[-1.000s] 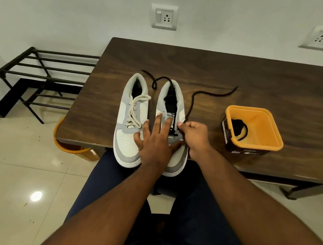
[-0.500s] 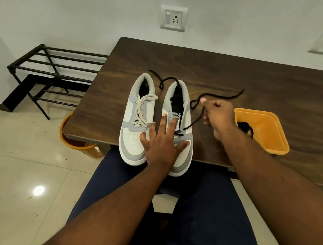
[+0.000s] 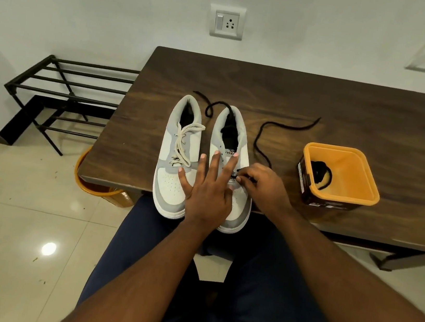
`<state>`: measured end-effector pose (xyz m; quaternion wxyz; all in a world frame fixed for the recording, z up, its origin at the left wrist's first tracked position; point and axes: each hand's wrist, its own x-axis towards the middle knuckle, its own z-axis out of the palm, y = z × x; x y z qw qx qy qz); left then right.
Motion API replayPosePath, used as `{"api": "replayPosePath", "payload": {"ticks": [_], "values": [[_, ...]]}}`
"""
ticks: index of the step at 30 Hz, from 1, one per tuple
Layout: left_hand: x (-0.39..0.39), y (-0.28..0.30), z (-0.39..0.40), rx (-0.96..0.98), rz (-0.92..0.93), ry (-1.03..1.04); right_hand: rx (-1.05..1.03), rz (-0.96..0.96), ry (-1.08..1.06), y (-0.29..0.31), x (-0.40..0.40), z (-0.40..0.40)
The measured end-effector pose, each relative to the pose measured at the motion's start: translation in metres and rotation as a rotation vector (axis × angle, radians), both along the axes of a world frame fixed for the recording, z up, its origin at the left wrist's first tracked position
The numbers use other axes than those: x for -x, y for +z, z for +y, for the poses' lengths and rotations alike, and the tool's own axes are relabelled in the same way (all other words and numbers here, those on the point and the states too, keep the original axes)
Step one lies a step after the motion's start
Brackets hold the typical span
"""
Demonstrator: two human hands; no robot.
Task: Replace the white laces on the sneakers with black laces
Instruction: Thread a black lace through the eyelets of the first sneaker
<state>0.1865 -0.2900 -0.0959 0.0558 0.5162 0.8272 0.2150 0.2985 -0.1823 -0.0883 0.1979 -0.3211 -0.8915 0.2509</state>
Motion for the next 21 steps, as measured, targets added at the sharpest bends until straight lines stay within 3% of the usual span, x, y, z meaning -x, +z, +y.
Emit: {"api": "replayPosePath", "payload": {"ticks": [4, 9, 11, 15, 21], "values": [[0.008, 0.000, 0.005, 0.123, 0.005, -0.006, -0.069, -0.089, 0.070, -0.002, 0.001, 0.004], [0.007, 0.003, 0.011, 0.127, -0.042, 0.041, 0.096, -0.209, 0.274, 0.013, 0.012, -0.008], [0.007, 0.004, 0.013, 0.115, -0.048, 0.047, 0.177, -0.138, 0.233, 0.016, 0.014, -0.007], [0.008, 0.004, 0.014, 0.111, -0.029, 0.023, 0.304, 0.136, -0.084, 0.020, 0.004, 0.007], [-0.003, -0.004, 0.023, 0.000, -0.158, -0.041, 0.220, -0.048, -0.109, 0.019, 0.009, 0.011]]}}
